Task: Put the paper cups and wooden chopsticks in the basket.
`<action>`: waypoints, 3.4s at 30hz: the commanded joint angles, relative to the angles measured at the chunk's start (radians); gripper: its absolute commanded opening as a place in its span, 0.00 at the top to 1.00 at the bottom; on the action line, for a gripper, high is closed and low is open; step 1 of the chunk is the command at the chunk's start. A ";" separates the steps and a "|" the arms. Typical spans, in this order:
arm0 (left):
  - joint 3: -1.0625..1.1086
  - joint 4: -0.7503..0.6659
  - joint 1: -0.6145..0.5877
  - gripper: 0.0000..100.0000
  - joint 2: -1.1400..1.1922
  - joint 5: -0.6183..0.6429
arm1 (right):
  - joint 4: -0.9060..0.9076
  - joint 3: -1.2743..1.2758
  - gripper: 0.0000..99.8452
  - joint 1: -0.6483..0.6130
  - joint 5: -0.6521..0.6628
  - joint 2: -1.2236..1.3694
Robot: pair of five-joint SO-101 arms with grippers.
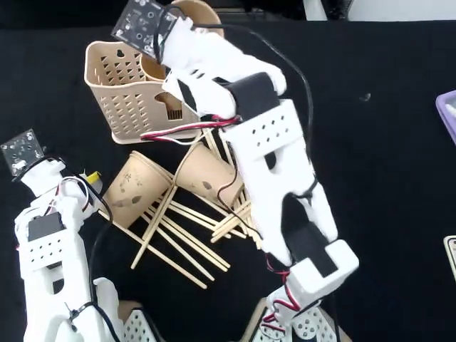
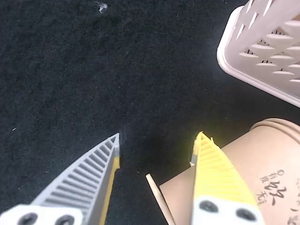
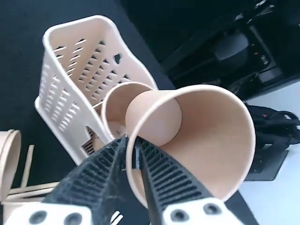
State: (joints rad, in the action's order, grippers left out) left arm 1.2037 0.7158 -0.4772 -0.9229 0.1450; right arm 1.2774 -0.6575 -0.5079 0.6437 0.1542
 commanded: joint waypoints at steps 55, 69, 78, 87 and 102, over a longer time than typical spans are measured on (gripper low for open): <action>-0.007 -0.021 0.007 0.75 -0.018 0.003 | 0.180 -0.552 0.81 -0.117 -0.203 0.194; -0.007 -0.021 0.004 0.75 -0.018 0.003 | 0.486 -0.348 0.81 -0.120 -0.256 0.194; -0.007 -0.021 0.004 0.75 -0.018 0.003 | 0.428 -0.016 0.81 -0.112 -0.775 0.196; -0.007 -0.021 0.002 0.75 -0.020 0.003 | 0.242 0.051 0.81 -0.071 -0.902 0.213; -0.008 -0.020 0.002 0.75 -0.020 0.003 | 0.305 -0.002 0.81 0.023 -0.901 0.412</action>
State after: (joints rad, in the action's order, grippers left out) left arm 1.2037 0.7158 -0.4772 -0.9229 0.1450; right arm 1.5382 -0.6022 -0.5355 -0.2539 0.5715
